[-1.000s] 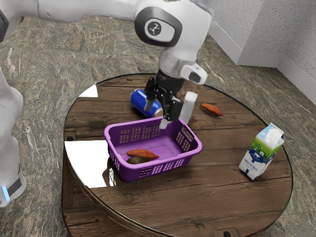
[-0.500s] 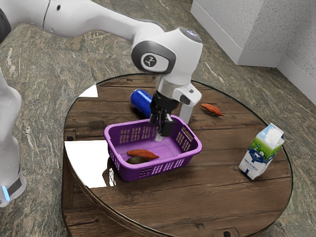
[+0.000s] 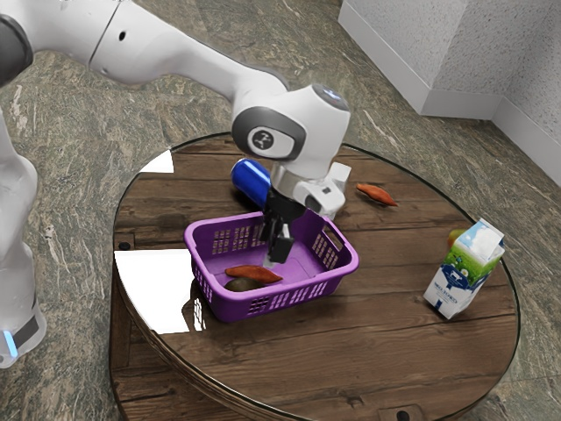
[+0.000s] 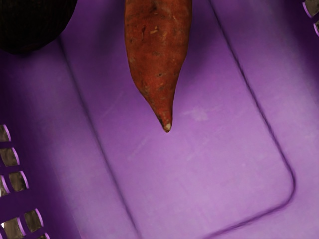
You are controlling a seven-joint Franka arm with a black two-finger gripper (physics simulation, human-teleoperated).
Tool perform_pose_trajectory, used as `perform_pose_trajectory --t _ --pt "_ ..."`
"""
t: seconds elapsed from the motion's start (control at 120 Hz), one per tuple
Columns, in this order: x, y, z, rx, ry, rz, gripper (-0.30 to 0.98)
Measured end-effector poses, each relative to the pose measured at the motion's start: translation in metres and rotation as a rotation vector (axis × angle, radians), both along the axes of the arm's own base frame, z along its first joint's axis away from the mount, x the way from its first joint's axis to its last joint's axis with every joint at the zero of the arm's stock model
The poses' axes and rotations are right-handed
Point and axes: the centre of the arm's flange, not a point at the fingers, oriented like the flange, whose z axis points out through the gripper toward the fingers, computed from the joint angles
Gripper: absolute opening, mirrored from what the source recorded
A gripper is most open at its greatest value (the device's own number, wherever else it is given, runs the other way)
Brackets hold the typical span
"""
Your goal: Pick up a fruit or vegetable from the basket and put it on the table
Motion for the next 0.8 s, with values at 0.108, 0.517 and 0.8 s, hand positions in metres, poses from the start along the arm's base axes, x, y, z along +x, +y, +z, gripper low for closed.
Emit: perform_pose_trajectory --t 0.108,0.517,0.8 --pt "-0.003 0.000 -0.013 -0.005 0.004 -0.022 0.52" --pt "-0.007 0.001 -0.034 -0.021 -0.007 -0.072 0.50" --pt "0.000 0.002 -0.059 -0.025 -0.002 -0.085 0.49"
